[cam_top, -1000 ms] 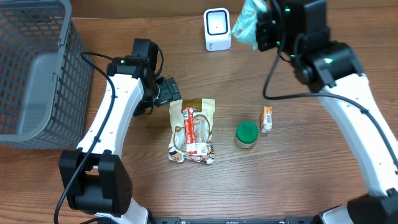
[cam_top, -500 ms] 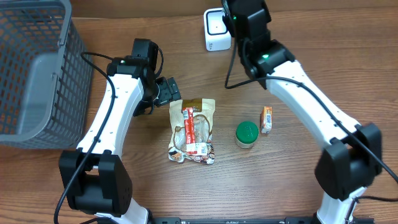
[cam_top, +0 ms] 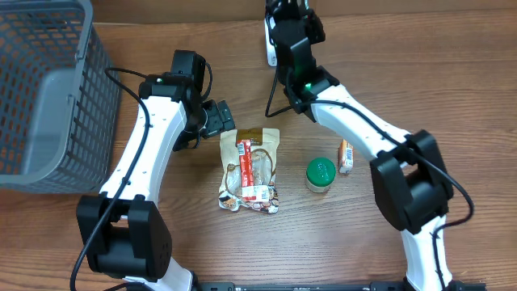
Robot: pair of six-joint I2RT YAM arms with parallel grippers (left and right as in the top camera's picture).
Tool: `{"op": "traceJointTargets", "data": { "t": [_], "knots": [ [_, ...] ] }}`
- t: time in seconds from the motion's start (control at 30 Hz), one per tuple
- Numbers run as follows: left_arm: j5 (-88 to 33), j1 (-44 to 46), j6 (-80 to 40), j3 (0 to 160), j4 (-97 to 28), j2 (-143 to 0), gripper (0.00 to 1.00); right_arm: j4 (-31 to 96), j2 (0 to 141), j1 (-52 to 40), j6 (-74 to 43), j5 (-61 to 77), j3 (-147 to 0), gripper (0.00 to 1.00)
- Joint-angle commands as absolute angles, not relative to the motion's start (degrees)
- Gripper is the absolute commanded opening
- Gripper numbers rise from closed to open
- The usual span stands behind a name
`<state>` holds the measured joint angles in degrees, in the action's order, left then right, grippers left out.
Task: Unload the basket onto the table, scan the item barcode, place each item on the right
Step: 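Hold the wipes pack up in front of the white barcode scanner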
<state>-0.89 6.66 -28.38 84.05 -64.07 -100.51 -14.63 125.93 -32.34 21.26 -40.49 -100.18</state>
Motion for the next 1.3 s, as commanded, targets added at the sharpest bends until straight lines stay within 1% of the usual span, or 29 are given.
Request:
{"op": "traceJointTargets", "data": {
  "t": [0.0, 0.23, 0.33, 0.47, 0.6, 0.77, 1.07, 1.27],
  "knots": [
    [-1.08, 6.76, -28.71, 85.27, -64.05, -99.22, 1.00, -18.15, 128.03, -32.29, 23.11, -41.95, -101.60, 0.04],
    [-1.08, 6.76, -28.71, 85.27, -64.05, -99.22, 1.00, -25.36, 133.43, -32.29, 32.84, -39.75, -101.60, 0.04],
    [-1.08, 6.76, -28.71, 85.27, -64.05, -99.22, 1.00, -26.52, 134.47, -32.01, 33.08, -36.80, -101.60, 0.04],
    [-1.08, 6.76, -28.71, 85.27, -64.05, -99.22, 1.00, -32.36, 135.44, -31.07, 33.17, -34.70, -101.60, 0.04],
    [-1.08, 6.76, -28.73, 85.27, -64.05, -99.22, 1.00, -32.73, 135.52, -30.55, 33.61, -29.58, -101.60, 0.04],
    [-1.08, 6.76, -28.71, 85.27, -64.05, -99.22, 1.00, -34.20, 135.59, -30.06, 36.21, -26.63, -101.60, 0.04],
    [-1.08, 6.76, -28.71, 85.27, -64.05, -99.22, 1.00, -36.69, 135.98, -27.51, 36.58, -21.93, -101.60, 0.04],
    [-1.08, 6.76, -28.71, 85.27, -64.05, -99.22, 1.00, -37.91, 137.84, -27.24, 44.53, -18.39, -101.60, 0.04]
  ]
}}
